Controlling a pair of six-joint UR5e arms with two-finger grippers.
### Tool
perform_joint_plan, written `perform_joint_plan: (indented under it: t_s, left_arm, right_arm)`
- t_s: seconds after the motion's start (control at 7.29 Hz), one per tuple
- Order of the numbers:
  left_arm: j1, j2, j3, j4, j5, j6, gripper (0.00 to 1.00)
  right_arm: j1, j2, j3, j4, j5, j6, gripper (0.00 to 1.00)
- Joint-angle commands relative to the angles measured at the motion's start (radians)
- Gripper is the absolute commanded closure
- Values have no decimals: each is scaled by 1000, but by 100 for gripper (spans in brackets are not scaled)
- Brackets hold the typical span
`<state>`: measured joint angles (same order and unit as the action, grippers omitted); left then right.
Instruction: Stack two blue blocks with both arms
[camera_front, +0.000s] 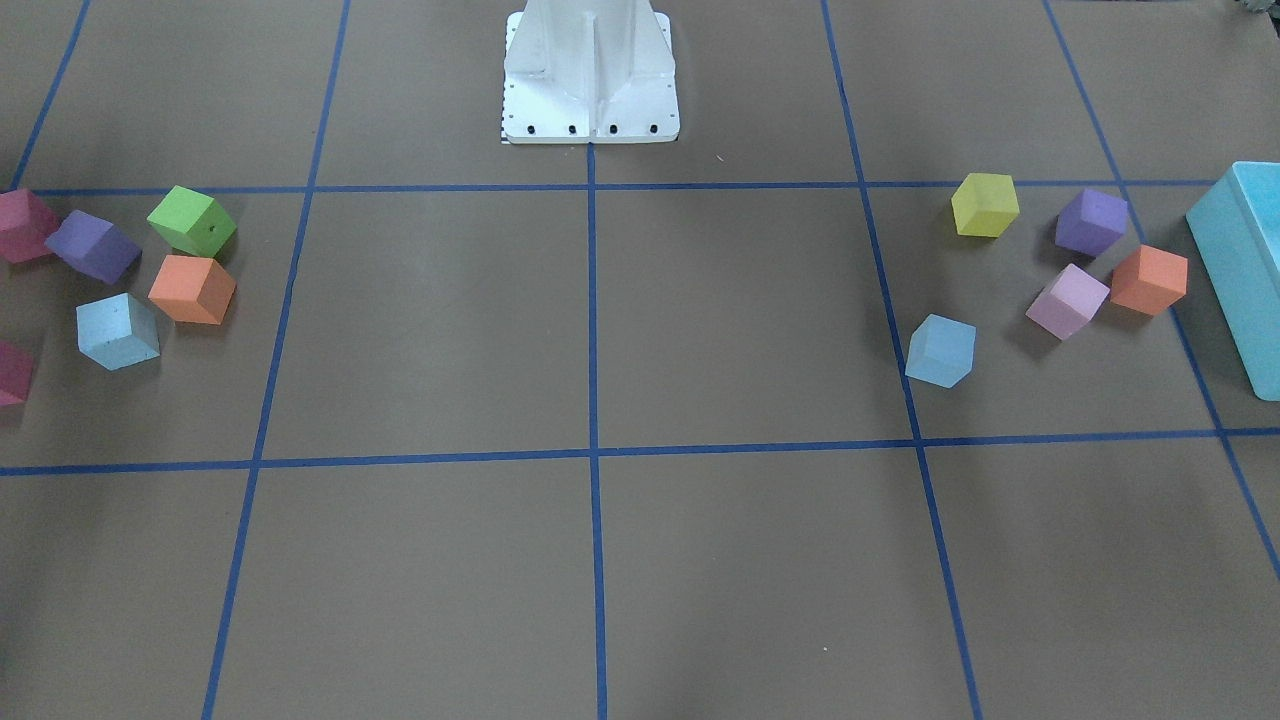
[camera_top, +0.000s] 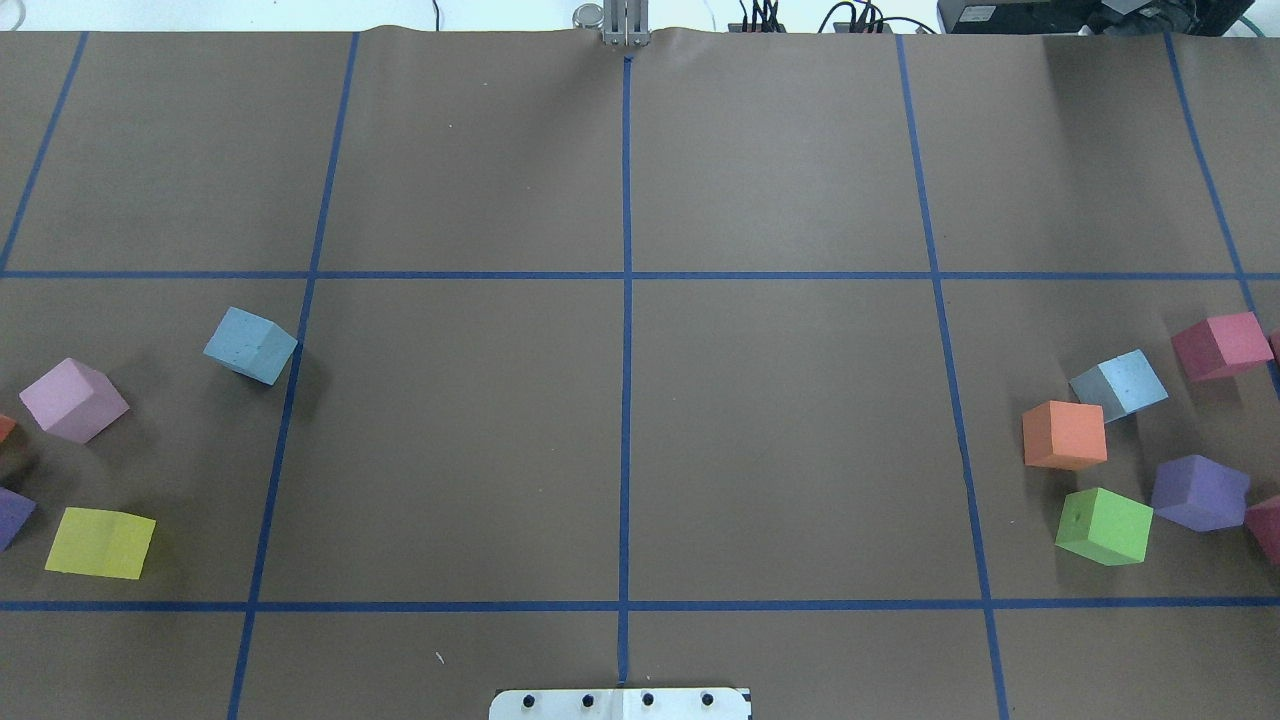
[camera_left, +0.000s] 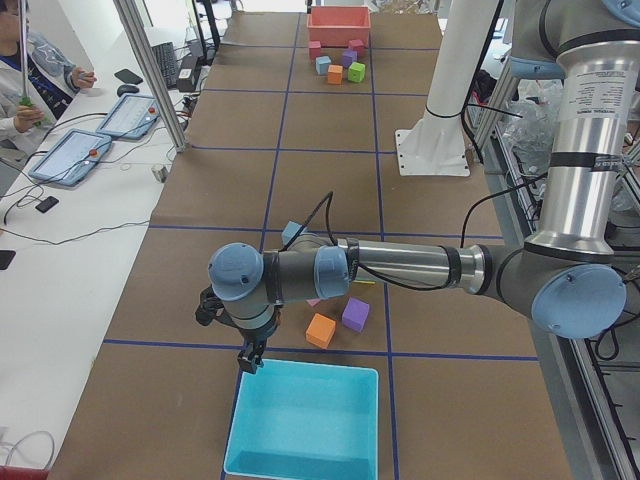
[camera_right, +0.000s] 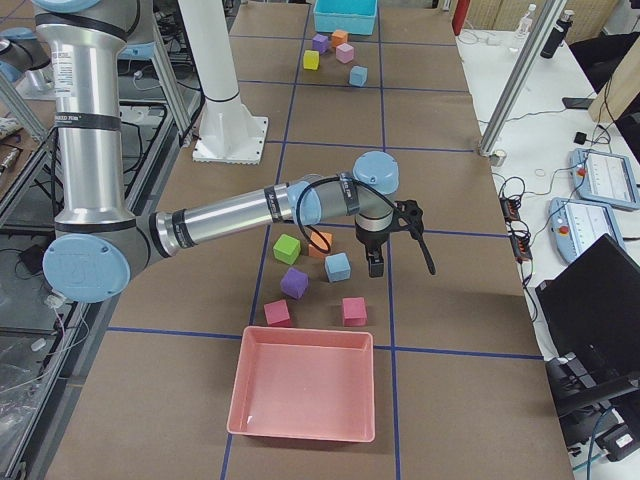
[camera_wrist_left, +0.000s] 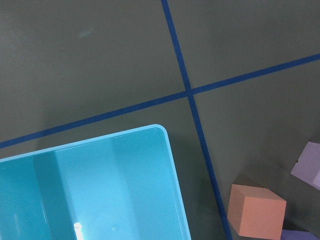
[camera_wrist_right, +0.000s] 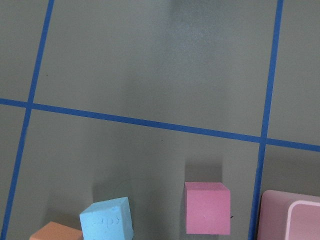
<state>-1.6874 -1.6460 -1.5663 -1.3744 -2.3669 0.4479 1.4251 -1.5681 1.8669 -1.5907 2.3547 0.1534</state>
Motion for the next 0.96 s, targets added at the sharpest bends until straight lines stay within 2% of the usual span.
perform_joint_plan:
  t_s: [0.0, 0.27, 0.41, 0.82]
  left_arm:
    - [0, 0, -1, 0, 0, -2, 1]
    - [2, -3, -8, 0, 0, -38, 1]
    - [32, -3, -49, 2, 0, -95, 1]
    - [177, -12, -148, -20, 0, -335, 1]
  right_arm:
    - [-9, 2, 0, 0, -6, 2, 0]
    - [-12, 8, -3, -8, -23, 2, 0]
    - [-12, -1, 8, 0, -94, -3, 0]
    - [-72, -36, -9, -8, -89, -9, 0]
